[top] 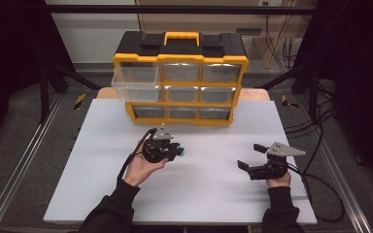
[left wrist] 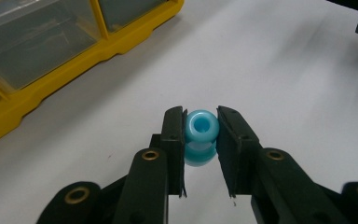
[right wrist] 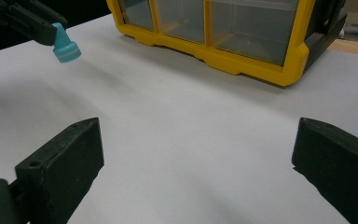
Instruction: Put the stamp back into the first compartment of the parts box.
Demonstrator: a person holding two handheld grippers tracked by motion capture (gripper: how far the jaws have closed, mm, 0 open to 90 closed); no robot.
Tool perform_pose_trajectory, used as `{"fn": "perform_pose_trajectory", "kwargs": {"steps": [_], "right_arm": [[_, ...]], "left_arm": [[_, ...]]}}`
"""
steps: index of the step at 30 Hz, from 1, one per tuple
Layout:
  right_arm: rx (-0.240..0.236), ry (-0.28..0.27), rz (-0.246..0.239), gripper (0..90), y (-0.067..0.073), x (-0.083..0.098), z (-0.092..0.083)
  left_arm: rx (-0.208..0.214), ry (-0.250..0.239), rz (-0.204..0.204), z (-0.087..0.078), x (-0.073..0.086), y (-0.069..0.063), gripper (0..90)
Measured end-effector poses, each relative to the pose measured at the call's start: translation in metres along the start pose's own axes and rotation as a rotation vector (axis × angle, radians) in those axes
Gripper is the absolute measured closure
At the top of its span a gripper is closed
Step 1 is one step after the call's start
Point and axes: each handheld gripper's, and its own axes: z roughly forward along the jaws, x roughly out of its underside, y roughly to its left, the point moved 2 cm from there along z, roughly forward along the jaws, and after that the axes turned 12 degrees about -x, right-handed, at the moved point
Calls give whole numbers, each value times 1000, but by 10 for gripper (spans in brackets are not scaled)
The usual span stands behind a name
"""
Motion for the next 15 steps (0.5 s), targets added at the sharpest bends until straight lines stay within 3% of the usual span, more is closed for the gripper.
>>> {"fn": "perform_pose_trajectory", "kwargs": {"steps": [15], "right_arm": [[1, -3, 3, 27, 0, 0, 0]], "left_arm": [[-25, -28, -10, -25, 0, 12, 728]]}}
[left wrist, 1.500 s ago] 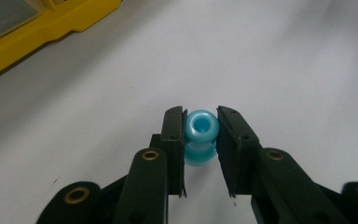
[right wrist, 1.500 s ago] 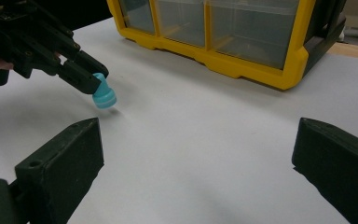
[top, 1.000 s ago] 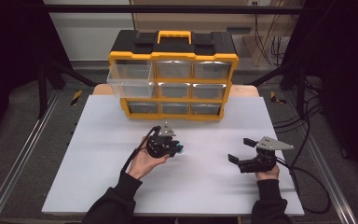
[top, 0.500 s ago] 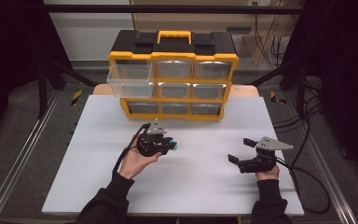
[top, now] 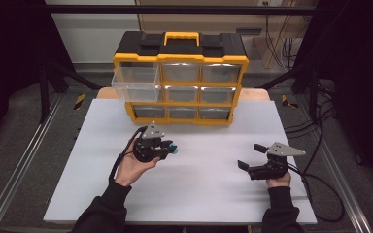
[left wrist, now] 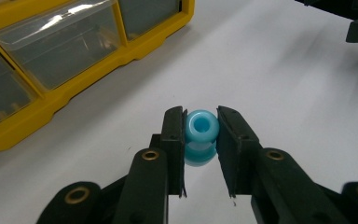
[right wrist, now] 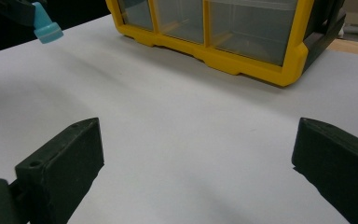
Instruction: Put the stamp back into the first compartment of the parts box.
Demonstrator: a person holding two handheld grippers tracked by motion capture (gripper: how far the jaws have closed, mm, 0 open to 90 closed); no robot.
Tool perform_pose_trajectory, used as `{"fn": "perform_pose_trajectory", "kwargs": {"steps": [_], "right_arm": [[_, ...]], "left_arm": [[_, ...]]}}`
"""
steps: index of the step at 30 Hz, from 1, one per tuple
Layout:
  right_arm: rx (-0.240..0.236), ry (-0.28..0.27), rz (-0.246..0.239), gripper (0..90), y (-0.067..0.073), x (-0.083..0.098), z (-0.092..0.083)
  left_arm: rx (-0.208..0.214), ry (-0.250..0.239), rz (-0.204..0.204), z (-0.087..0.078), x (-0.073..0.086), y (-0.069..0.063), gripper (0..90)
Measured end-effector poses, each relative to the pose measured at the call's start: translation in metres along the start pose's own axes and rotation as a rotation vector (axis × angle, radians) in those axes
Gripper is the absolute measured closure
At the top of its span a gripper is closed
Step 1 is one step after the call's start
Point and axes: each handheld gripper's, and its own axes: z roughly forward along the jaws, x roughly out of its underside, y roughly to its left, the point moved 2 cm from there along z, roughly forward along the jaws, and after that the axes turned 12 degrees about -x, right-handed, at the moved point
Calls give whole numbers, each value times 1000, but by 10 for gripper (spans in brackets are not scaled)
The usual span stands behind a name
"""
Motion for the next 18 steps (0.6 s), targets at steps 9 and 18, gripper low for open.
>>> {"fn": "perform_pose_trajectory", "kwargs": {"steps": [9, 18], "right_arm": [[0, 4, -1, 26, 0, 0, 0], [1, 4, -2, 27, 0, 0, 0]], "left_arm": [[-10, -10, -9, -10, 1, 8, 728], [-18, -22, -18, -20, 0, 16, 728]]}}
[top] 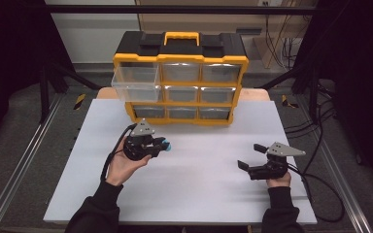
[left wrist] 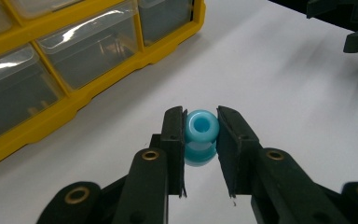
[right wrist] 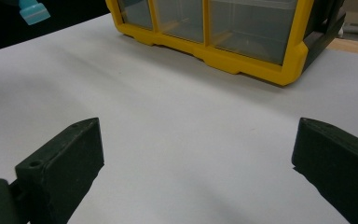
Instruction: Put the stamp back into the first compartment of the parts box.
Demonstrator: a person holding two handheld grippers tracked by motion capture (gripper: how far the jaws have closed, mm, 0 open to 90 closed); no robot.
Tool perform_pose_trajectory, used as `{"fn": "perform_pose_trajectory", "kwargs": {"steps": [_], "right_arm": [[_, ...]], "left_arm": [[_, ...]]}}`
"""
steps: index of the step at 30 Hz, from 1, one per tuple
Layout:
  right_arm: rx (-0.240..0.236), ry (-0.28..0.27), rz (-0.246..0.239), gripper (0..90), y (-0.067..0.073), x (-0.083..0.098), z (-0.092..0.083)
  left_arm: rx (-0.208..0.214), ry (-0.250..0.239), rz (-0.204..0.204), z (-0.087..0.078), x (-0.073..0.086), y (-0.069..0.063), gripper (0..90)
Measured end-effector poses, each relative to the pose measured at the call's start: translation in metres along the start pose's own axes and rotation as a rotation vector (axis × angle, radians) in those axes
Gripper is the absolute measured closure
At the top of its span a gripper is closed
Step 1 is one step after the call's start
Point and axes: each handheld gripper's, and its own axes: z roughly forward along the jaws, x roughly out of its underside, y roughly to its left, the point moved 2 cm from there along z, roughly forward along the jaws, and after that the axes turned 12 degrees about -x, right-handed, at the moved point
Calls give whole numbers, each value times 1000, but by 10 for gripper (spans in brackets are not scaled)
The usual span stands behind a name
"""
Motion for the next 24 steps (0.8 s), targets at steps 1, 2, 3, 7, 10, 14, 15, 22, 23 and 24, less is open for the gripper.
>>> {"fn": "perform_pose_trajectory", "kwargs": {"steps": [1, 2, 3, 7, 10, 14, 15, 22, 23, 24], "right_arm": [[-1, 2, 1, 27, 0, 0, 0], [-1, 2, 1, 27, 0, 0, 0], [-1, 2, 1, 27, 0, 0, 0], [1, 4, 1, 27, 0, 0, 0], [1, 5, 0, 27, 0, 0, 1], [1, 3, 1, 27, 0, 0, 1], [0, 4, 1, 27, 0, 0, 0], [2, 5, 1, 27, 0, 1, 1], [3, 5, 1, 27, 0, 1, 1], [2, 5, 1, 27, 0, 1, 1]], "left_arm": [[-2, -2, -1, -1, 0, 1, 728], [-2, -4, -2, -2, 0, 2, 728], [-3, -5, -4, -4, -1, 3, 728], [-7, -11, -9, -9, -1, 7, 727], [-12, -13, -11, -13, -2, 10, 728], [-18, -22, -13, -19, -3, 13, 728], [-22, -23, -13, -21, -4, 14, 728], [-33, -36, -18, -31, -7, 22, 728], [-34, -37, -17, -32, -7, 23, 728], [-36, -38, -18, -33, -8, 24, 728]]}}
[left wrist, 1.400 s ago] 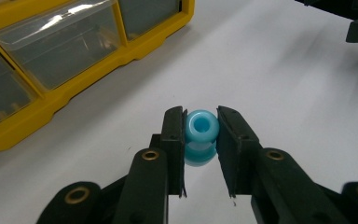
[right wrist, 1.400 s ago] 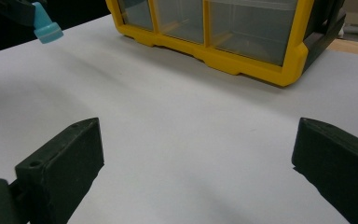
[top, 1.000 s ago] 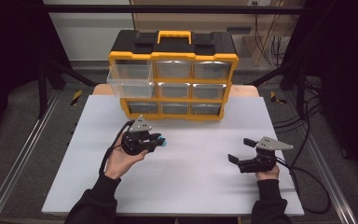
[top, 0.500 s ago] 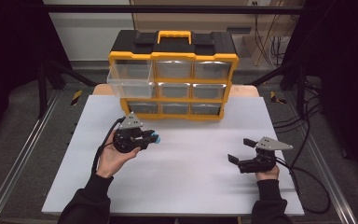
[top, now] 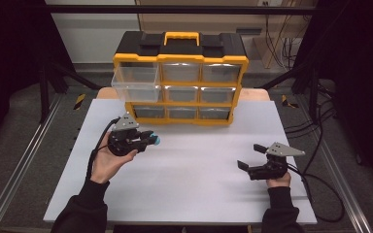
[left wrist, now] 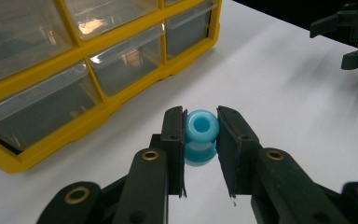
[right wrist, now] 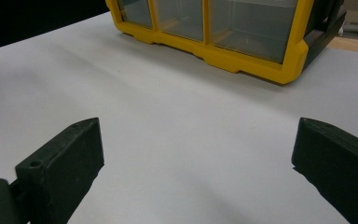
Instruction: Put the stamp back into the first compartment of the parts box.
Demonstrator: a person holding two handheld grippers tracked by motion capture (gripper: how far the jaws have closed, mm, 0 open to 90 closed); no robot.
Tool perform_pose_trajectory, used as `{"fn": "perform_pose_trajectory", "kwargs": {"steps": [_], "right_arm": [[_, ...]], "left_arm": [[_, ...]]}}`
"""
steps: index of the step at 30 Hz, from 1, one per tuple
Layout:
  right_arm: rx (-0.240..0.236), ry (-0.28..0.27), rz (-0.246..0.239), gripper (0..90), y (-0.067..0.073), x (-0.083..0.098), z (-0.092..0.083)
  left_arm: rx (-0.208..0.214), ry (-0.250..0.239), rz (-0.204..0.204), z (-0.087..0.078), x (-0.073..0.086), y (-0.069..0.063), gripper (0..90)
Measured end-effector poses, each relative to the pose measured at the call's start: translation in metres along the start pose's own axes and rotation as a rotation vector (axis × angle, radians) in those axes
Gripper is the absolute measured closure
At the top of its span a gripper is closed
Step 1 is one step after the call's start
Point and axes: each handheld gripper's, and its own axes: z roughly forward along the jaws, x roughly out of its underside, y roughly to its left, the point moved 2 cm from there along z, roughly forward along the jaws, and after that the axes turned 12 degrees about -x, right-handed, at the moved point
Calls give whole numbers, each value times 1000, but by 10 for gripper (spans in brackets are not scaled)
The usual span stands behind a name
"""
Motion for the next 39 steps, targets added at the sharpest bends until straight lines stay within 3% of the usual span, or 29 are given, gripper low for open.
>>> {"fn": "perform_pose_trajectory", "kwargs": {"steps": [39], "right_arm": [[-1, -3, 1, 27, 0, 0, -1]], "left_arm": [[-53, -72, -20, -44, -21, 28, 728]]}}
